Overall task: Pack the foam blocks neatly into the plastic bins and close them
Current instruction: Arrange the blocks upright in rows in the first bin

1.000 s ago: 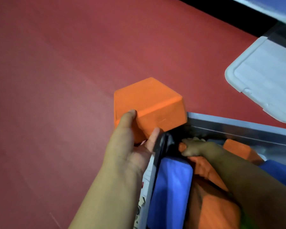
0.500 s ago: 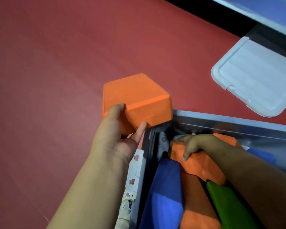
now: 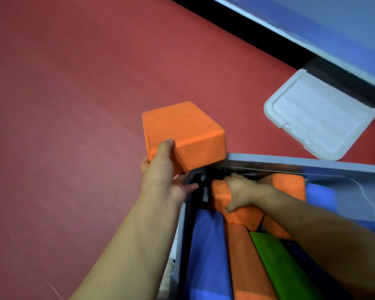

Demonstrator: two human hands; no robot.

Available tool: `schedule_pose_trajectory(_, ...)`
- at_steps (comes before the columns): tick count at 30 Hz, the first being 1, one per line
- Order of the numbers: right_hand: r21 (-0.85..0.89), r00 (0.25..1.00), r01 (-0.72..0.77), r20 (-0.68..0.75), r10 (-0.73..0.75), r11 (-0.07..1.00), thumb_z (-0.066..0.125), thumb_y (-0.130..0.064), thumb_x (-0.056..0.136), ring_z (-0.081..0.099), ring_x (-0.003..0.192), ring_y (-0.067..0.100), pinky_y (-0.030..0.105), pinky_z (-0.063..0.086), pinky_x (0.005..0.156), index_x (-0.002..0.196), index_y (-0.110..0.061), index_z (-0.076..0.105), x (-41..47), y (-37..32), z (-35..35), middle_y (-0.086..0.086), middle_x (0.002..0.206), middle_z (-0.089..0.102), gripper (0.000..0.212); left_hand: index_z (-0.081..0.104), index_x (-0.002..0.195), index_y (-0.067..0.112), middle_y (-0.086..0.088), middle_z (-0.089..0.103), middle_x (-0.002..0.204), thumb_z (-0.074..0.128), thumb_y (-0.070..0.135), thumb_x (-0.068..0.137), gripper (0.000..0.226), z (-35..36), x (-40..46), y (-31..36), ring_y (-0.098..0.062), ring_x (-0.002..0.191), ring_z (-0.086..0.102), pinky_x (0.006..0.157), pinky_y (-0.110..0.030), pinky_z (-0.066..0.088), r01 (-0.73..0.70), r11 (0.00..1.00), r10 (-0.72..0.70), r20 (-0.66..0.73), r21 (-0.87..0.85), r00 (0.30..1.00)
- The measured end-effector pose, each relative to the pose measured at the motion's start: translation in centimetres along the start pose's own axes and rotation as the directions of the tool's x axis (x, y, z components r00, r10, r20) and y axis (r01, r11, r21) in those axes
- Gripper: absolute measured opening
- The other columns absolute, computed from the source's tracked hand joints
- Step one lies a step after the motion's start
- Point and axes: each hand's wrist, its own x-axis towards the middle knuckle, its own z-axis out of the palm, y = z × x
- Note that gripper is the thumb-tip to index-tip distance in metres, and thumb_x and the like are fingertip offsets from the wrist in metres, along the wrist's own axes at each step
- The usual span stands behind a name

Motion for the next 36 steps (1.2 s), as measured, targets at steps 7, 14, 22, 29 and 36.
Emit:
schedule_pose_trajectory(7,-0.258,0.902,0.036,-0.407,-0.143,0.965,0.084,-0.044,0.051,0.053,0.108,0.032,0.040,0.044,0.093,0.127,-0.006,0.045,-3.0,0.7,-0.5,0.010,0.117,0.050,0.094,0.035,0.135,0.028,-0.011,0.046,0.129,0.068,0.037,0.080,0.065,-0.5,0.5,-0.1,-0.042,0.099,0.058,0.073,-0.062,0.041,0.051,0.999,-0.050,0.010,-0.015,0.999)
schedule_pose_trajectory(14,-0.165,0.788,0.089,-0.592,-0.171,0.982,0.082,-0.045,0.058,0.047,0.119,0.026,0.036,0.035,0.102,0.134,-0.009,0.041,-8.0,3.0,-2.0,0.006,0.128,0.047,0.093,0.041,0.133,0.026,-0.014,0.047,0.126,0.069,0.036,0.080,0.061,-1.0,-0.4,0.9,-0.039,0.084,0.056,0.071,-0.058,0.044,0.055,0.996,-0.051,0.050,-0.070,0.997)
schedule_pose_trajectory(22,-0.138,0.679,0.152,-0.705,-0.205,0.979,0.085,-0.041,0.053,0.052,0.115,0.030,0.039,0.038,0.097,0.128,-0.010,0.049,-13.3,2.1,-3.6,0.007,0.123,0.054,0.089,0.043,0.131,0.027,-0.013,0.049,0.126,0.069,0.037,0.080,0.059,-1.6,-1.6,1.6,-0.039,0.084,0.057,0.060,-0.051,0.047,0.040,0.997,-0.035,0.087,-0.063,0.996)
schedule_pose_trajectory(29,0.034,0.535,0.215,-0.840,-0.088,0.976,0.088,-0.038,0.052,0.046,0.116,0.021,0.038,0.040,0.097,0.129,-0.012,0.046,-20.2,1.5,-6.1,0.004,0.122,0.051,0.091,0.046,0.128,0.025,-0.010,0.049,0.122,0.071,0.034,0.079,0.056,-2.4,-4.3,2.2,-0.035,0.088,0.056,0.063,-0.045,0.053,-0.019,0.996,0.030,0.124,-0.088,0.992)
schedule_pose_trajectory(36,0.344,0.391,0.190,-0.886,0.250,0.920,0.087,-0.036,0.059,0.044,0.119,0.020,0.023,0.032,0.091,0.133,-0.015,0.043,-25.6,3.0,-6.9,0.006,0.128,0.044,0.089,0.047,0.128,0.026,-0.008,0.049,0.117,0.066,0.031,0.084,0.049,-5.5,-8.4,1.9,-0.026,0.091,0.053,0.062,-0.040,0.052,-0.131,0.990,0.140,0.238,-0.053,0.961)
